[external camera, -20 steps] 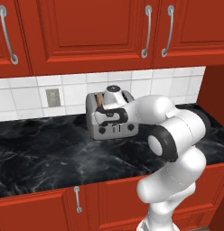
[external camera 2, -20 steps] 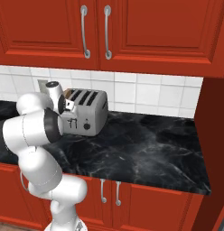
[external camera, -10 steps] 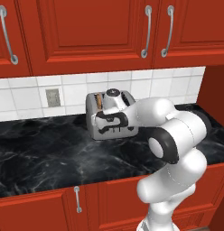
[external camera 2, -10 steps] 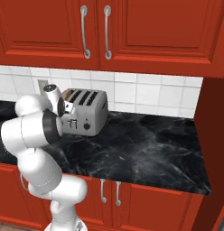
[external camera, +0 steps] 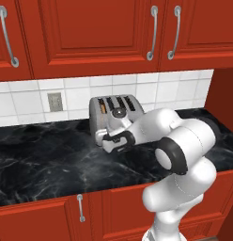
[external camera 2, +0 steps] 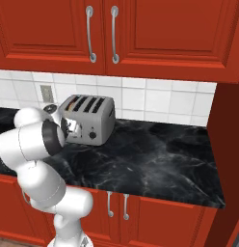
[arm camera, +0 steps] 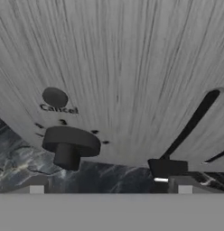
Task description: Start the toaster. Once the lever pops up, take the bread to the plate on the dining counter.
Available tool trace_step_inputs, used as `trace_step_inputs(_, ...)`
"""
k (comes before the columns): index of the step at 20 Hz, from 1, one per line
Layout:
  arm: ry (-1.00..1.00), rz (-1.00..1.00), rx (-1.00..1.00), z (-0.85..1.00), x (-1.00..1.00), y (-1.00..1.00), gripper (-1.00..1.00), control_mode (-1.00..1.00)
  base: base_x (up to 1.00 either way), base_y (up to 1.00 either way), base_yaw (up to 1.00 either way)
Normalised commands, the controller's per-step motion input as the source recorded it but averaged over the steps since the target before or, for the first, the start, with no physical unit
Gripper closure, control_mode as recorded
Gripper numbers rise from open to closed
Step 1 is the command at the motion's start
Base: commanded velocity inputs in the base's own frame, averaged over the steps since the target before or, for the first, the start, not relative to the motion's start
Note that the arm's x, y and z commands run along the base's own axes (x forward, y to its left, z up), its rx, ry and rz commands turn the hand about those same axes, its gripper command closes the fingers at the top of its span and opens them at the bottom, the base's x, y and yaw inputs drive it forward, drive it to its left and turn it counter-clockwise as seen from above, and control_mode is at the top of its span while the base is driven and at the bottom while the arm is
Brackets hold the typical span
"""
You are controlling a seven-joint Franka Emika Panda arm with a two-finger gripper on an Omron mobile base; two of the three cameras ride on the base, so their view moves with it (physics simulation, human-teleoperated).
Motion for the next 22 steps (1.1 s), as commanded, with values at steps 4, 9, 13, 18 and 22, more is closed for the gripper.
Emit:
trace_step_inputs(4, -0.05, 0.0, 0.02, -0.36, -0.11, 0.0, -1.0, -1.0, 0.0, 0.0, 0.0)
trace_step_inputs(9, 0.0, 0.0, 0.03, -0.17, 0.0, 0.0, -1.0, -1.0, 0.0, 0.0, 0.0)
trace_step_inputs(13, 0.0, 0.0, 0.02, -0.08, 0.0, 0.0, -1.0, -1.0, 0.0, 0.0, 0.0)
trace_step_inputs(18, 0.0, 0.0, 0.0, -0.01, -0.18, 0.0, -1.0, -1.0, 0.0, 0.0, 0.0)
trace_step_inputs(22, -0.07, 0.0, 0.0, 0.21, -0.53, 0.0, -1.0, -1.0, 0.0, 0.0, 0.0)
